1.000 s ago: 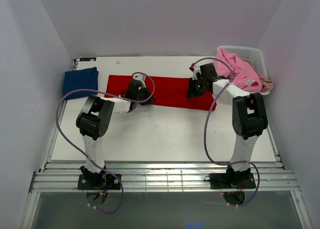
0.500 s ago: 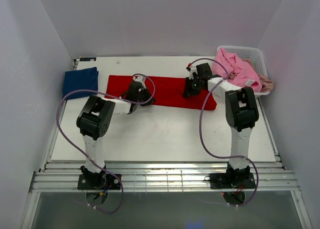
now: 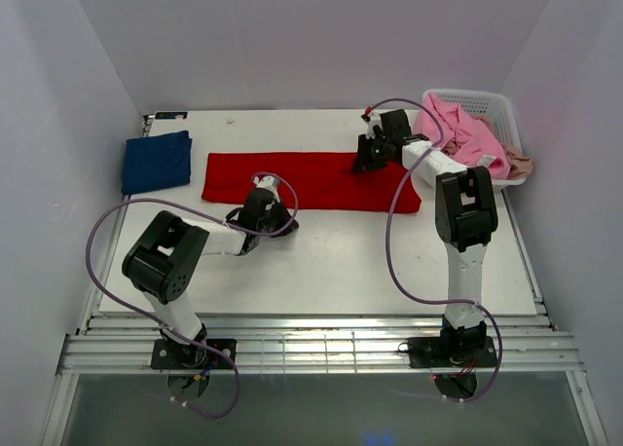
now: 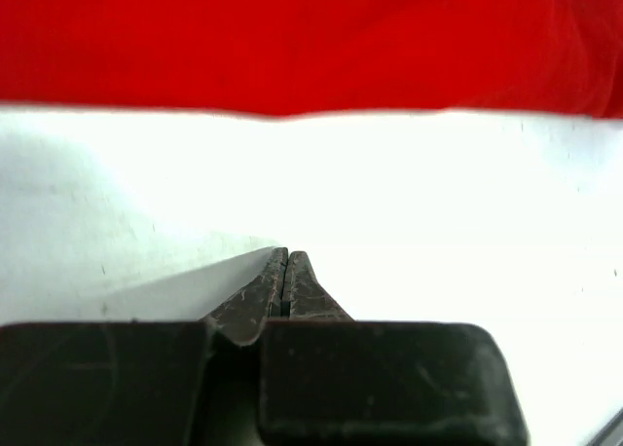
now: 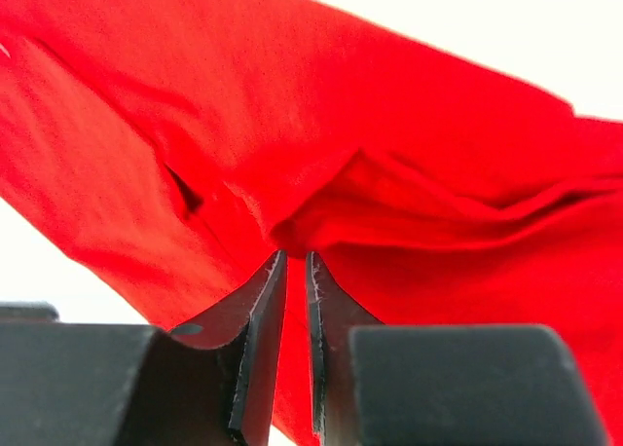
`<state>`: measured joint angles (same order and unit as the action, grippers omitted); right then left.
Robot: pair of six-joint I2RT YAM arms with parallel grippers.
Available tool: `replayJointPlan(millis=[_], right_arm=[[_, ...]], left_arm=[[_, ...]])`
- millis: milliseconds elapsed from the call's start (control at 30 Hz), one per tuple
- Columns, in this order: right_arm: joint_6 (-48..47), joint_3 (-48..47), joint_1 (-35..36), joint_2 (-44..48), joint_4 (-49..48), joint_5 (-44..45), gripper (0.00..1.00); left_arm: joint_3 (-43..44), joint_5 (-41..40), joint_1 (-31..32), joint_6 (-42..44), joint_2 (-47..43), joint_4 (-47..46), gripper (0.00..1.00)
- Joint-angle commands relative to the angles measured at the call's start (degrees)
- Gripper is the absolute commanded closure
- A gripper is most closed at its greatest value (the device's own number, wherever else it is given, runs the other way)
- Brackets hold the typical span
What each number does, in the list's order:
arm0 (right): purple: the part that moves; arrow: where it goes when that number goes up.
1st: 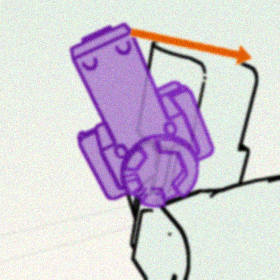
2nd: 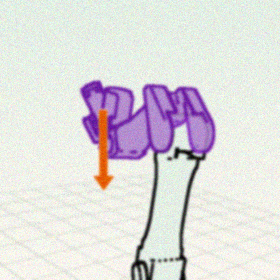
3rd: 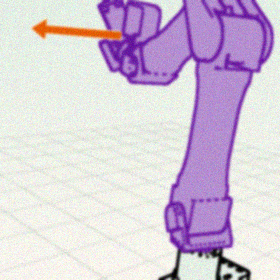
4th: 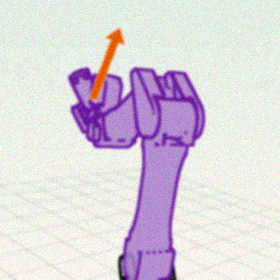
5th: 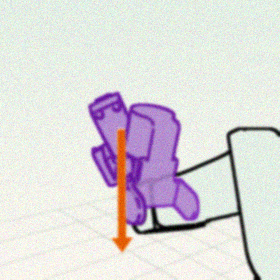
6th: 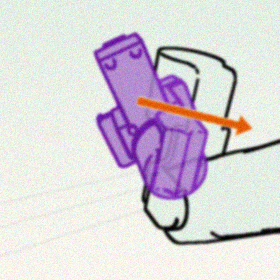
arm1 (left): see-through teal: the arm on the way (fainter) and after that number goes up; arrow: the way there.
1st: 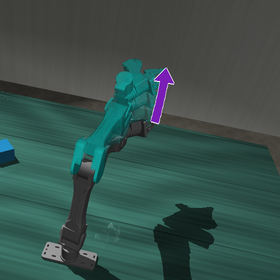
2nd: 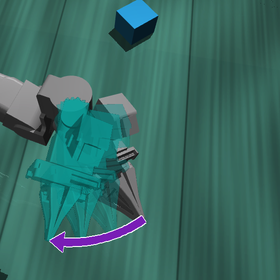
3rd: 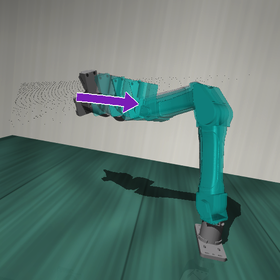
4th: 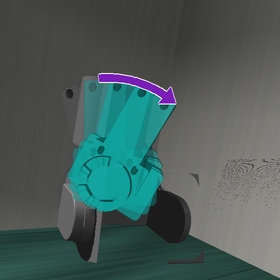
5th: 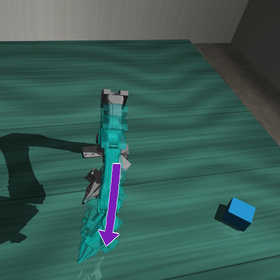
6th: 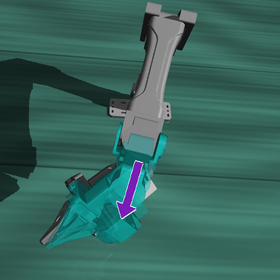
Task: Fold and stack the t-shirts
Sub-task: Fold the other side of the tshirt into a rectangle
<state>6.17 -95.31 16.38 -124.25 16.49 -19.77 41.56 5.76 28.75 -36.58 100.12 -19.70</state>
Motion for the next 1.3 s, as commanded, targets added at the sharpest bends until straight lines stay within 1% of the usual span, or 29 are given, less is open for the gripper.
replayJointPlan(millis=[0,167,233,300,333,367,400,467,500,567,667,800,933,1033,1267], right_arm=[[1.38,-4.79,0.05,-1.26,-1.11,0.26,0.81],[1.91,-8.92,-0.03,-4.42,-2.07,0.35,0.81],[2.09,-8.24,-0.03,-4.17,-2.86,1.05,0.83],[2.61,-5.08,0.05,-0.66,-7.07,1.66,0.83],[2.7,-2.98,-0.03,1.18,-8.74,2.19,0.81],[2.88,1.74,-0.03,5.38,-10.5,2.37,0.8],[3.05,4.14,-0.03,7.77,-13.82,2.54,0.8],[2.97,8.45,0.05,12.94,-14.64,2.98,0.78],[2.79,9.17,-0.03,14.11,-13.95,2.9,0.77],[2.53,9.53,0.05,15.34,-11.93,2.46,0.77],[1.83,8.56,-0.03,13.95,-8.58,1.14,0.79],[1.91,9.52,-0.03,12.01,-8.49,0.35,0.81],[2.44,9.96,0.05,9.64,-8.84,-1.32,0.83],[2.44,10.31,0.14,8.41,-8.93,-1.59,0.84],[2.44,9.35,0.05,5.68,-8.76,-2.38,0.84]], left_arm=[[-3.23,-2.07,0.95,-0.78,-3.25,1.95,1.0],[-5.44,-2.33,2.53,-2.44,-5.28,1.69,1.0],[-6.4,-4.16,3.41,-2.88,-7.46,1.16,1.0],[-6.41,-5.75,4.64,-1.92,-9.75,0.9,1.0],[-6.23,-7.5,4.82,-1.31,-10.98,1.07,1.0],[-5.62,-9.34,4.82,-0.69,-13.52,1.16,1.0],[-5.0,-10.41,4.82,0.79,-14.76,1.42,1.0],[-2.82,-12.95,4.82,2.29,-17.48,3.44,1.0],[-1.93,-15.32,4.82,4.04,-18.02,4.05,1.0],[-0.44,-16.83,4.82,5.46,-18.11,4.5,1.0],[3.34,-17.8,4.82,6.61,-15.22,4.24,1.0],[8.69,-13.77,4.82,6.87,-6.98,0.73,1.0],[12.57,-7.71,4.82,6.87,-0.38,-2.61,1.0],[14.33,-6.29,4.82,6.61,2.97,-3.32,1.0],[14.52,-6.29,4.82,7.13,7.89,-4.38,1.0]])
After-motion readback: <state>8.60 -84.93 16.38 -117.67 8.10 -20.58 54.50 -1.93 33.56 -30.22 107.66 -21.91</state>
